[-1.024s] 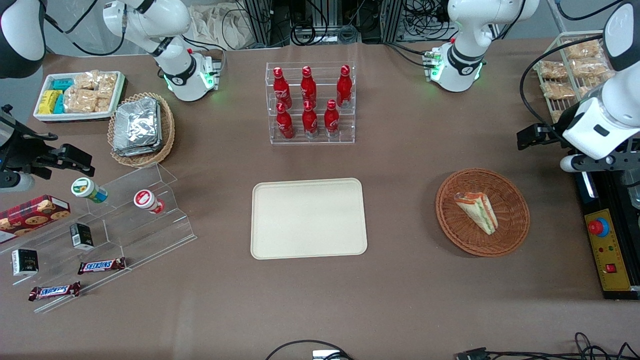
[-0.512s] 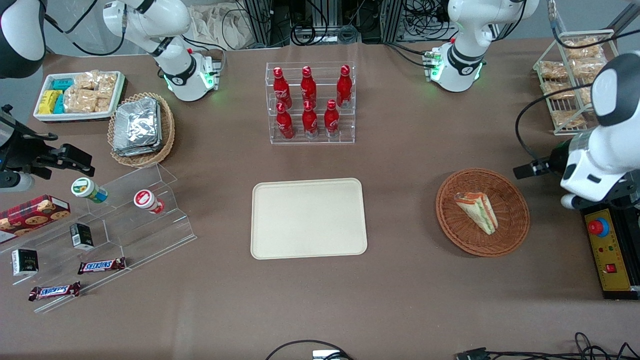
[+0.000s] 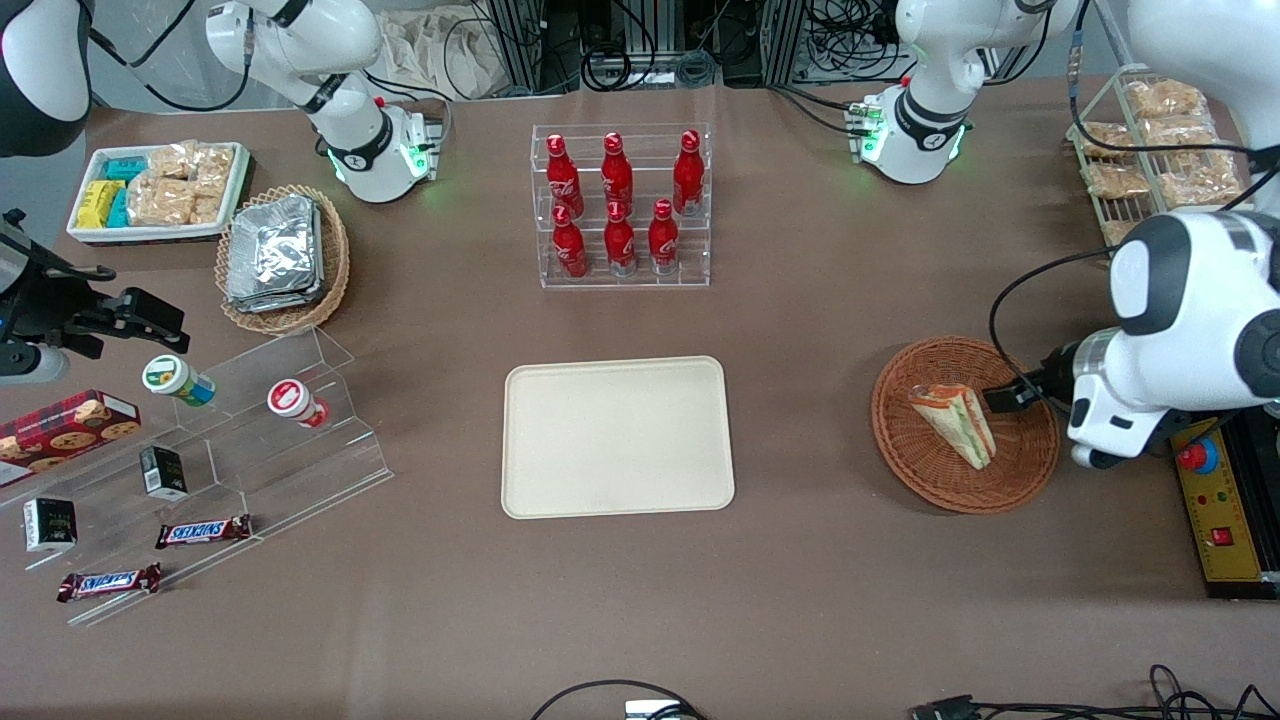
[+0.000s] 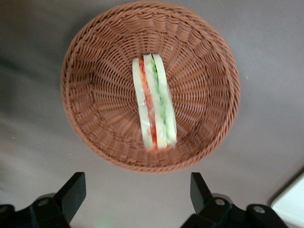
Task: Place sandwich from basket to tray
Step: 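Move the open left gripper down over the sandwich in the basket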
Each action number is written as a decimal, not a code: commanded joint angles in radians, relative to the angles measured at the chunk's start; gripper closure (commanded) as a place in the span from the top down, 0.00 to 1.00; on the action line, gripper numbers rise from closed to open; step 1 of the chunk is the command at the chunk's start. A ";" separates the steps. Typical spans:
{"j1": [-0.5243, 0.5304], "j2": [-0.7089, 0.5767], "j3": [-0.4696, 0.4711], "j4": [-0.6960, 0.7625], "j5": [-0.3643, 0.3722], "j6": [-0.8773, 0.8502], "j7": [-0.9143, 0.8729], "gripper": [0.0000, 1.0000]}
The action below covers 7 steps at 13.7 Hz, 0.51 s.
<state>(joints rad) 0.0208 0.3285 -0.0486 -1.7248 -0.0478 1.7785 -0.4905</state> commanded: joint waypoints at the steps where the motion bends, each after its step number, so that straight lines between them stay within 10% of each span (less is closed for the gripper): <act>1: 0.018 0.059 -0.004 -0.001 -0.020 0.067 -0.037 0.96; 7: 0.047 0.127 -0.004 -0.114 -0.049 0.277 -0.063 0.96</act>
<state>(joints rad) 0.0617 0.4579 -0.0478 -1.8272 -0.0720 2.0309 -0.5246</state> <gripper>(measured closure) 0.035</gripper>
